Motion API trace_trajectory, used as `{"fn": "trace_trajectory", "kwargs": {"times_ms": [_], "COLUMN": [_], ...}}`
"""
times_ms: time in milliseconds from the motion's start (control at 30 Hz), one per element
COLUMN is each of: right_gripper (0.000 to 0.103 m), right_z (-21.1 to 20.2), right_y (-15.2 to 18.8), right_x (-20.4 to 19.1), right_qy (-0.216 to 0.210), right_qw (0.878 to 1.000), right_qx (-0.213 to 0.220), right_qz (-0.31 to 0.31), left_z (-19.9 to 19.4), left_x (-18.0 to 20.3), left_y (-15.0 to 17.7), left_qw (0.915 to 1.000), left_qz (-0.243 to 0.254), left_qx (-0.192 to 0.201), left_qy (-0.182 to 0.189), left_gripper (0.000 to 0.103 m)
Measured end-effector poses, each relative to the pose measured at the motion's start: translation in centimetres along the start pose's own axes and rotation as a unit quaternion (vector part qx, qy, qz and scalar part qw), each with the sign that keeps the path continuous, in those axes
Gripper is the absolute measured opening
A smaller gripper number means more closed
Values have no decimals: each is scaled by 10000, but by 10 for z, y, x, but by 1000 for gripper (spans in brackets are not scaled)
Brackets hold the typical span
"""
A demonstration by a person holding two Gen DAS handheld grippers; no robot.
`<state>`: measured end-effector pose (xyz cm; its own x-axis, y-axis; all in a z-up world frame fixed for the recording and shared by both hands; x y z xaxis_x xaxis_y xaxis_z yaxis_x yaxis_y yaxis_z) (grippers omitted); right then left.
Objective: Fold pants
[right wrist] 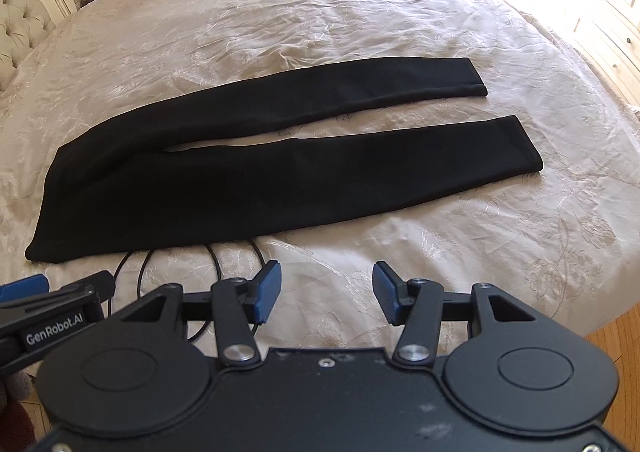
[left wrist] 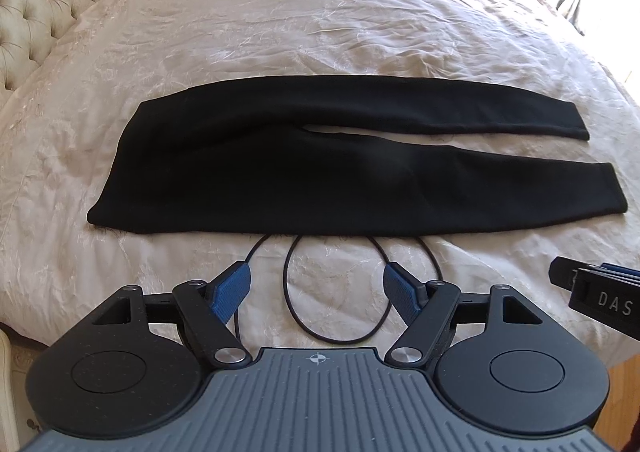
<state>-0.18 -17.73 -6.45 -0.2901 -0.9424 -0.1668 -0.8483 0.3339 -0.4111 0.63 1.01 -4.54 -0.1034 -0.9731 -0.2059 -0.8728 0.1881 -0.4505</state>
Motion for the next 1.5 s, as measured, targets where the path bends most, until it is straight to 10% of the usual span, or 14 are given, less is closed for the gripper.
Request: {"fn": "trace_trajectory", "kwargs": {"times_ms": [1500], "right_gripper": [54], "right_z": [9], "right_y": [-3], "right_x": [-1], "right_qy": [-71], "right_qw": [9999], "right_qx": [-122], "right_qz": [-56], "left_z": [9], "left_x": [7], "left_y": [2], "left_qw": [9997], "left_qz": [25], "left_qx": [-256], "left_qy": [-33], "left_gripper": [73]}}
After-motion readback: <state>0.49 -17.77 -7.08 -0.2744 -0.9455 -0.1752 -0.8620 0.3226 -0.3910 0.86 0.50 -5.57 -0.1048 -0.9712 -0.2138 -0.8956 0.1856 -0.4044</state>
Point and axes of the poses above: each gripper's, at about its wrist camera, not at the fingertips, and z roughly the way its jaws point, x to its right, y to its underside, the point moved 3 cm from there along z, roughly the way its jaws point, and after that the axes turned 6 degrees about -y, right-handed, at the moved point
